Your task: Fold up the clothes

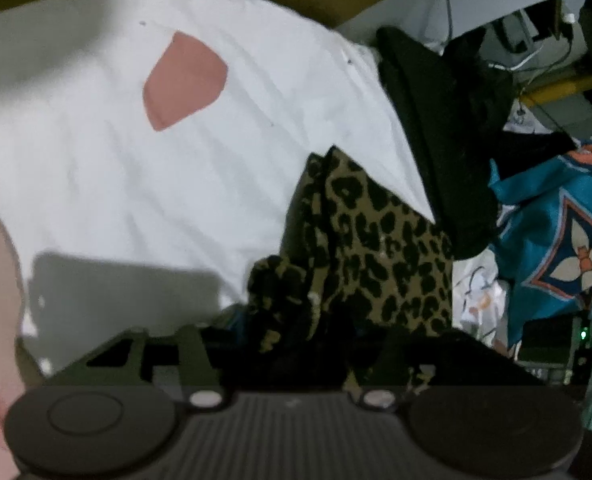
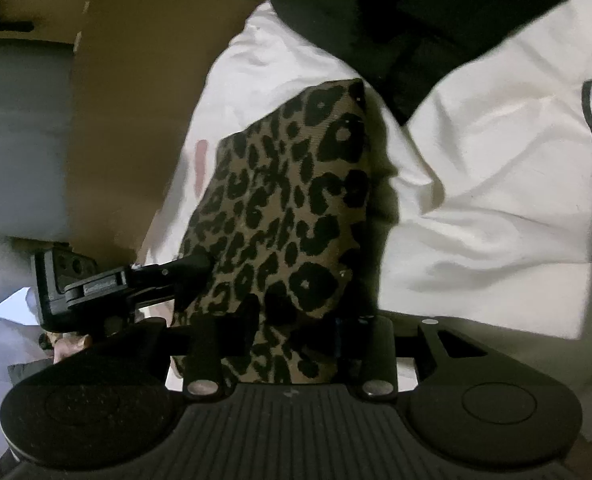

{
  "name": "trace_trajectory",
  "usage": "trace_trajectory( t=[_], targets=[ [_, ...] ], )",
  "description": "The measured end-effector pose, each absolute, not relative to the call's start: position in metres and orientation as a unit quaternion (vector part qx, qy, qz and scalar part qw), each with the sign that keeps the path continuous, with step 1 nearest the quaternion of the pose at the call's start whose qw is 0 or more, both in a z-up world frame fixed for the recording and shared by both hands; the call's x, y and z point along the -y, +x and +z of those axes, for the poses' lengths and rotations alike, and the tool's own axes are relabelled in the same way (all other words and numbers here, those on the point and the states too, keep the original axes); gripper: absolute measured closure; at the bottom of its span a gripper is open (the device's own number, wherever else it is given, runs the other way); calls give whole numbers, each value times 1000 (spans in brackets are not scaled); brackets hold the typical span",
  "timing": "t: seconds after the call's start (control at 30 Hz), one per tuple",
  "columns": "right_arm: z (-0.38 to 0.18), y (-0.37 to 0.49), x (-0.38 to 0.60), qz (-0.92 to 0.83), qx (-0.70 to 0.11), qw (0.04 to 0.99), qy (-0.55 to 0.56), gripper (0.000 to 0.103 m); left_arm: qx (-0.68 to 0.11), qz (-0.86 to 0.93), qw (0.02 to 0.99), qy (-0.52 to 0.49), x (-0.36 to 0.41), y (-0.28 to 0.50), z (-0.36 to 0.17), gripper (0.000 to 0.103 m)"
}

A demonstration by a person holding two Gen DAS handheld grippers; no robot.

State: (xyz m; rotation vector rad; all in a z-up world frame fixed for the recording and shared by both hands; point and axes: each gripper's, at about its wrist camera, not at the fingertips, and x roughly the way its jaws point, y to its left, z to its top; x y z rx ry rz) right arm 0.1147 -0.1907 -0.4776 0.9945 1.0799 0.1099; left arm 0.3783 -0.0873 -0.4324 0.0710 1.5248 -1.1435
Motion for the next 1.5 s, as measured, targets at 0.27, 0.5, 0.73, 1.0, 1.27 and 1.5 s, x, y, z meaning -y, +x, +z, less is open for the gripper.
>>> trace_trajectory(
  t=[0.27, 0.5, 0.73, 1.0, 1.27, 1.5],
  targets=[
    [-485, 117, 183, 49, -495, 741, 452, 60, -648, -516, 559, 35, 105, 373, -437, 38],
    [-481, 120, 175, 48, -495, 750, 436, 86, -640, -509, 573, 52, 103, 370, -436, 64],
    [-466, 124, 165, 57, -495, 775, 389, 95, -596, -509, 615, 83, 103, 349, -409, 71],
    [-453, 125, 151, 62, -492, 786, 369, 96, -578, -492, 647, 72, 88, 341, -386, 74],
    [-430, 124, 130, 74, -502, 799, 322, 98, -574, -465, 670, 72, 80, 328, -357, 76],
    [-390, 120, 108, 100, -499, 810, 293, 98, -562, -432, 703, 60, 70, 313, -313, 77]
  ],
)
